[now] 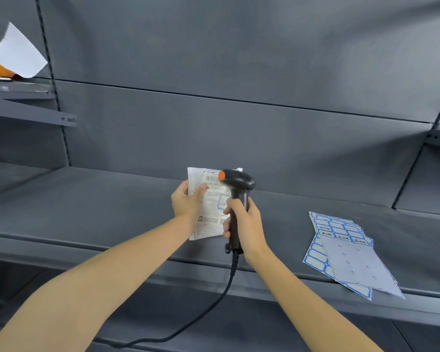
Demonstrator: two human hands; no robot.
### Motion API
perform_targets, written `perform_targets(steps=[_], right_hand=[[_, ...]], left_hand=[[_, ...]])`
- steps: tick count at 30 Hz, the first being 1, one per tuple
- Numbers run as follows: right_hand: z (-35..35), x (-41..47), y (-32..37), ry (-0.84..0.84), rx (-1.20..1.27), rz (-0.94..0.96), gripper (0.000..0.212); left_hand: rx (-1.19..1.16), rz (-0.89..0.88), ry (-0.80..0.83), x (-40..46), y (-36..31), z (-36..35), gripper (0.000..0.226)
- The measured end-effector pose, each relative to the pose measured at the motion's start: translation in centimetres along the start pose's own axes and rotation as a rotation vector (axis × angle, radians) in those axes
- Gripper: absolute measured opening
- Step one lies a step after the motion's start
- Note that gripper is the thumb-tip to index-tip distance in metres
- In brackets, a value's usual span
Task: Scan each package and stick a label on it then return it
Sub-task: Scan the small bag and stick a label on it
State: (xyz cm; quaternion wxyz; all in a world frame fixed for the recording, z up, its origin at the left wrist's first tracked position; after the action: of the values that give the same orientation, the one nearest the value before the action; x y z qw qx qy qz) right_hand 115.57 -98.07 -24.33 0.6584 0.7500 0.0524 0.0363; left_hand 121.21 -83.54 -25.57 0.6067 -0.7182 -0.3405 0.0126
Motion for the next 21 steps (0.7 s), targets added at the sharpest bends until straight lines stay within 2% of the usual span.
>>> perform_targets(steps=[8, 15, 19, 21], right_hand=[[-0.1, -0.2, -0.4, 0.006, -0.043, -0.023, 0.013], [0.4, -0.2, 0.0, 0.018, 0.032, -0.035, 0.01], [1.4, 0.0, 0.7, -0.011, 0.091, -0.065, 0.019], [2.5, 0.5, 1.6, -0.066, -0.021, -0.097, 0.024]], left_hand=[[0.023, 0.021, -0.017, -0.1, 0.1, 0.0, 0.005], [0.032, 0.029, -0.006, -0.1, -0.1, 0.0, 0.003], [0.081, 0.071, 0.008, 0.1, -0.1, 0.3, 0.005], [0.173, 0.085, 0.013, 0.4, -0.1, 0.8, 0.013]])
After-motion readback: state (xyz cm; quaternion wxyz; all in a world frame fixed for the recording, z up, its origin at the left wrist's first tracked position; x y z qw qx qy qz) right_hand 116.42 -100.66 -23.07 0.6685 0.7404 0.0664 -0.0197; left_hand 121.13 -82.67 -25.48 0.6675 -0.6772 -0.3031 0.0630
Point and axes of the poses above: each hand's wrist, its own x-axis towards the middle knuckle, its own z-axis out of the back of the hand, y = z × x, the point moved 3 cm from there along x, towards the middle knuckle, and after that the axes turned 11 degrees about -z, right-handed, at the moved point
